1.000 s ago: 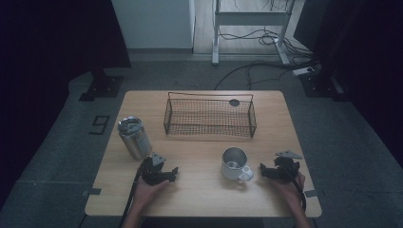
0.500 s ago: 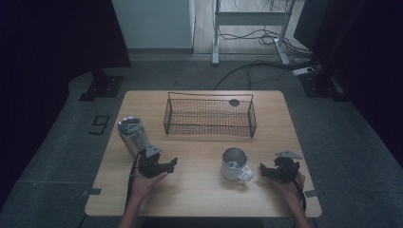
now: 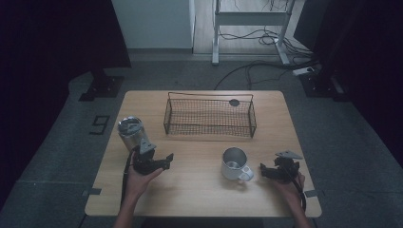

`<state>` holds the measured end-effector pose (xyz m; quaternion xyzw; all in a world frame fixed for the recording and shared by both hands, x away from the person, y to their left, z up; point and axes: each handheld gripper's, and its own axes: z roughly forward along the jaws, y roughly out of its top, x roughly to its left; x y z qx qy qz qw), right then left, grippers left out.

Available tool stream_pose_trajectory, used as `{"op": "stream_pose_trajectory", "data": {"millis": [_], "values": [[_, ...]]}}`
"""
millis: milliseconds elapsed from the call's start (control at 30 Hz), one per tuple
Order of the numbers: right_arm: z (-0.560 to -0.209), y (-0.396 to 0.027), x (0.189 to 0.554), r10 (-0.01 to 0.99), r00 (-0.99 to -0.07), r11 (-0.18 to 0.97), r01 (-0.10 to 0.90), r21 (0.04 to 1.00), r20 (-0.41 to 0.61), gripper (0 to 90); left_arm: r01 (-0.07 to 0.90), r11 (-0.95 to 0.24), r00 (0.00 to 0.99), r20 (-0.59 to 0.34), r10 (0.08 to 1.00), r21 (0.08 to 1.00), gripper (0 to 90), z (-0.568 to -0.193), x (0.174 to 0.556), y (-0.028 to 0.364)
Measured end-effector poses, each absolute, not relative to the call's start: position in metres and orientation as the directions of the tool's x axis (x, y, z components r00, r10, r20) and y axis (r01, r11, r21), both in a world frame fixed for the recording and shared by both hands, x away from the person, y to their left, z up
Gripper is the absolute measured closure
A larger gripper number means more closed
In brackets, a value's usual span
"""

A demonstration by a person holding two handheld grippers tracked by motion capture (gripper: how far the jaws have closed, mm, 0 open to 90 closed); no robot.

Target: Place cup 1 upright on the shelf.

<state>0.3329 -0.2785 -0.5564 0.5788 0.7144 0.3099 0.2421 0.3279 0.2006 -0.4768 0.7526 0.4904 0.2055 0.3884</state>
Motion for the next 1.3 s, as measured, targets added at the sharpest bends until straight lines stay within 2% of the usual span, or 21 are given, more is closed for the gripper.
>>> {"op": "stream_pose_trajectory", "data": {"millis": [1300], "values": [[-0.556,-0.278,0.333,0.977,-0.212,0.136,0.678,0.723,0.014,3.5,0.568,-0.118,0.303,-0.073,0.95,0.815,14.1,-0.452,0.314,0.266]]}}
